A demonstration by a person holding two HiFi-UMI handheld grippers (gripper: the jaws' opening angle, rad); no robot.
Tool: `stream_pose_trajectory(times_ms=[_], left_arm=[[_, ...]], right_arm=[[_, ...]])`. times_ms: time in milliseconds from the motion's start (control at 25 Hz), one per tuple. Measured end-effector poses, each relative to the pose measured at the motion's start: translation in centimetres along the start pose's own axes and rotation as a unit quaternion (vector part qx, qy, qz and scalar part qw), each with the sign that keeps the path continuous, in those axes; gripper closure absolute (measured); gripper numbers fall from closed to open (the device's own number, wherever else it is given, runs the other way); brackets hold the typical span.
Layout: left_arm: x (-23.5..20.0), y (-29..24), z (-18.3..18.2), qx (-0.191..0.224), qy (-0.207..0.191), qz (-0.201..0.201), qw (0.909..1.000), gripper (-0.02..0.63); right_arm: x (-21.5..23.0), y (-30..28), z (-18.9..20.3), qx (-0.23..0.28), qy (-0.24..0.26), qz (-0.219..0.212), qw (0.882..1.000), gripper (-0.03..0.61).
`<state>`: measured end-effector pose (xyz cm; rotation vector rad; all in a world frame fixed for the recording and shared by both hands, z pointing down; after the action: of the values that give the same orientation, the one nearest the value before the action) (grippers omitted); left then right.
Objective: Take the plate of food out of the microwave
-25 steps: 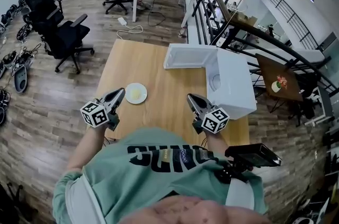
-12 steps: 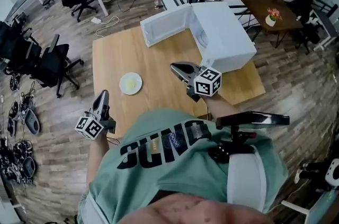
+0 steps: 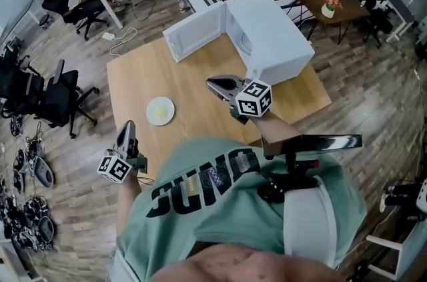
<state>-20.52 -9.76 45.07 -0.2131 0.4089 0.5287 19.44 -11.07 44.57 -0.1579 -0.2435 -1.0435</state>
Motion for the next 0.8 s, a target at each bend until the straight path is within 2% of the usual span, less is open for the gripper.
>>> stream_pose_trajectory(times_ms=[800], left_arm=[[-0.1, -2.1, 1.2, -0.014, 0.019, 0.010, 0.9997, 0.609]], right_arm=[[0.8, 0.6, -0.1, -0.022, 0.000, 0.004, 1.000, 0.572]])
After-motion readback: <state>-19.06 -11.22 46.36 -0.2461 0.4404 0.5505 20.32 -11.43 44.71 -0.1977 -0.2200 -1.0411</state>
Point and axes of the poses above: the fingertips, and each gripper's own axes: y backward along the fingers, x to its right, z out of its underside, the point moved 8 cm from there along y, backward along the fingers, and after that the axes turned 15 degrees about -z, right-handed, at the moved point
